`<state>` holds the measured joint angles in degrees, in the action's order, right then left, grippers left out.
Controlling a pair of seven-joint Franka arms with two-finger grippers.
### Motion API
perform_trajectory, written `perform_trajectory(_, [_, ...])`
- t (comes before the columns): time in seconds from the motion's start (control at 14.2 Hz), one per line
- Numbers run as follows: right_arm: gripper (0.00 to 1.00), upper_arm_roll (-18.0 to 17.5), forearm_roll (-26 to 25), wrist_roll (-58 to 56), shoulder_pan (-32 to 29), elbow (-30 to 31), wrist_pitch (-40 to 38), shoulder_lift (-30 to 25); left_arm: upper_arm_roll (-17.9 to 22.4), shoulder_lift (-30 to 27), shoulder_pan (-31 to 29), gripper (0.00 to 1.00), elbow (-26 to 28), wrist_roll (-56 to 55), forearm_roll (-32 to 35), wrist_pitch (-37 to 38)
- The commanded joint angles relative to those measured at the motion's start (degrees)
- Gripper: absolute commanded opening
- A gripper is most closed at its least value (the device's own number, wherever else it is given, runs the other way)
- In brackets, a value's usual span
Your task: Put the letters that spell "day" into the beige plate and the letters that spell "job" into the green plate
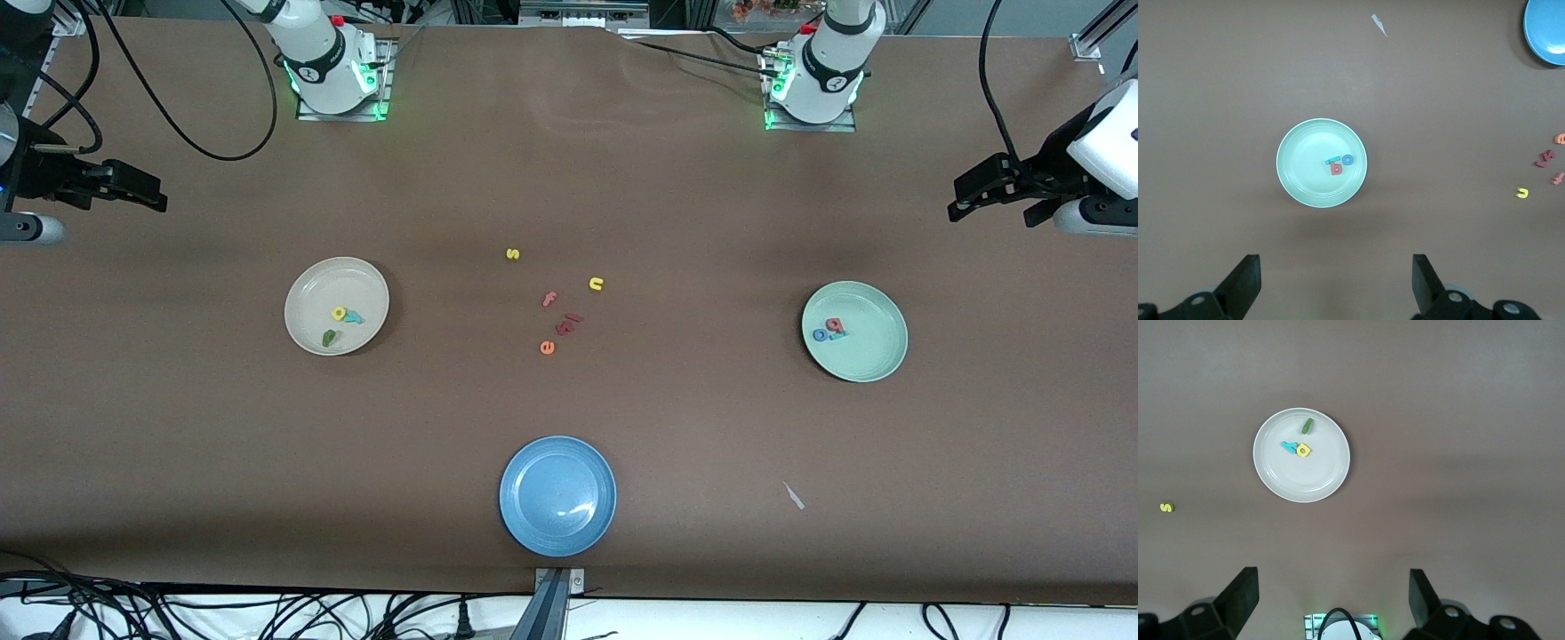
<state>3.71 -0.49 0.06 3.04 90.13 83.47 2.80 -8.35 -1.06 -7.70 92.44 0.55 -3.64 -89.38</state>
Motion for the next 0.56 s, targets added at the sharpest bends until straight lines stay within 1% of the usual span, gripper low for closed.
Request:
perform_trajectory(0.0, [1.00, -1.0, 0.2, 0.9, -0.5, 0.0, 0.6, 0.4, -0.2, -0.1, -0.1, 1.00, -0.1, 0.4, 1.1, -0.2])
perform_trajectory(0.14, [1.00, -1.1, 0.2, 1.3, 0.5, 0.0, 0.7, 1.2, -0.2, -0.1, 0.0, 1.00, -0.1, 0.3, 1.1, -0.2])
perform_trajectory(0.49, [1.00, -1.0, 0.0, 1.3, 0.6, -0.6, 0.7, 1.4, -0.3, -0.1, -0.1, 1.00, -0.1, 0.4, 1.1, -0.2])
